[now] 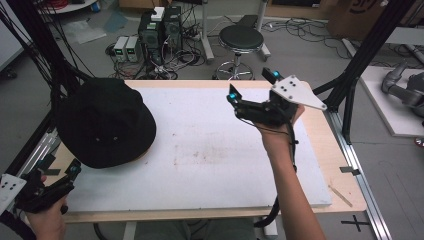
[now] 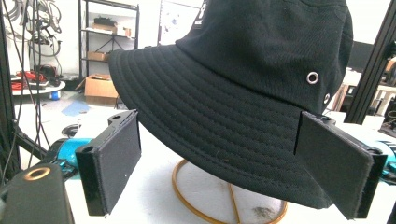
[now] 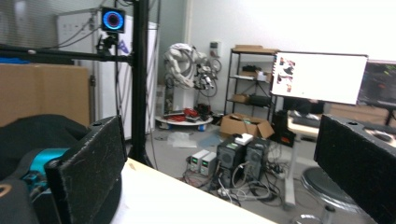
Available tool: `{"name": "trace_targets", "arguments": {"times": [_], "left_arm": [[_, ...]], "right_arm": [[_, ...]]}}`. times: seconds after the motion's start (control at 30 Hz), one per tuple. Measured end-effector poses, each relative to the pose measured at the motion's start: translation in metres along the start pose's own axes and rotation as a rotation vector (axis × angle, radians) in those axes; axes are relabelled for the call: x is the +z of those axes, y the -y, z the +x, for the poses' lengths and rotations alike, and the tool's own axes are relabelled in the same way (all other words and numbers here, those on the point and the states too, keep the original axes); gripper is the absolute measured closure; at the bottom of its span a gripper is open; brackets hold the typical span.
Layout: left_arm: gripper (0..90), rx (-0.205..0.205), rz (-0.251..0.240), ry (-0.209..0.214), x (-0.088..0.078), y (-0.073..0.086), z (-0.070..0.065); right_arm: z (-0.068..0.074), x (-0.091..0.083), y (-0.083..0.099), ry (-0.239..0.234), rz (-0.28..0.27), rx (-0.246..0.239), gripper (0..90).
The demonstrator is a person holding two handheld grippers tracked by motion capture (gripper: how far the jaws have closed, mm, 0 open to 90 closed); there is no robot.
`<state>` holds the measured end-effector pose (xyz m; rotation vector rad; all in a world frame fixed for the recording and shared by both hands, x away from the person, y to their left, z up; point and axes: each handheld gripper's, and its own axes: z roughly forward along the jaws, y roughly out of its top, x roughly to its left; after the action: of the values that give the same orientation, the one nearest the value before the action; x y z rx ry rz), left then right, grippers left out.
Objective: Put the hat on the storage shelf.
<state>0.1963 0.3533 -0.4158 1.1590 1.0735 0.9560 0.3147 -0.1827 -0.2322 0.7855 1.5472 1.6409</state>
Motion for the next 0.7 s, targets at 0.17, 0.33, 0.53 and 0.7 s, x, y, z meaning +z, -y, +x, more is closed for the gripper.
{"name": "trace_targets", "arguments": {"times": [0.17,0.33,0.53,0.7], "left_arm": [[15.2,0.003,0.001,0.002,0.001,0.0,-0.002],[15.2,0.008,0.002,0.004,0.002,0.0,-0.003],[15.2,0.011,0.004,0.009,0.003,0.0,-0.004],[15.2,0.016,0.007,0.01,0.004,0.0,-0.006]], "right_arm": [[-0.023,-0.023,0.015,0.044,0.01,0.029,2.2],[-0.042,-0.047,0.034,0.08,0.003,0.029,2.2],[-0.062,-0.074,0.061,0.162,0.007,0.07,2.2],[-0.076,-0.092,0.088,0.214,0.021,0.118,2.2]]}}
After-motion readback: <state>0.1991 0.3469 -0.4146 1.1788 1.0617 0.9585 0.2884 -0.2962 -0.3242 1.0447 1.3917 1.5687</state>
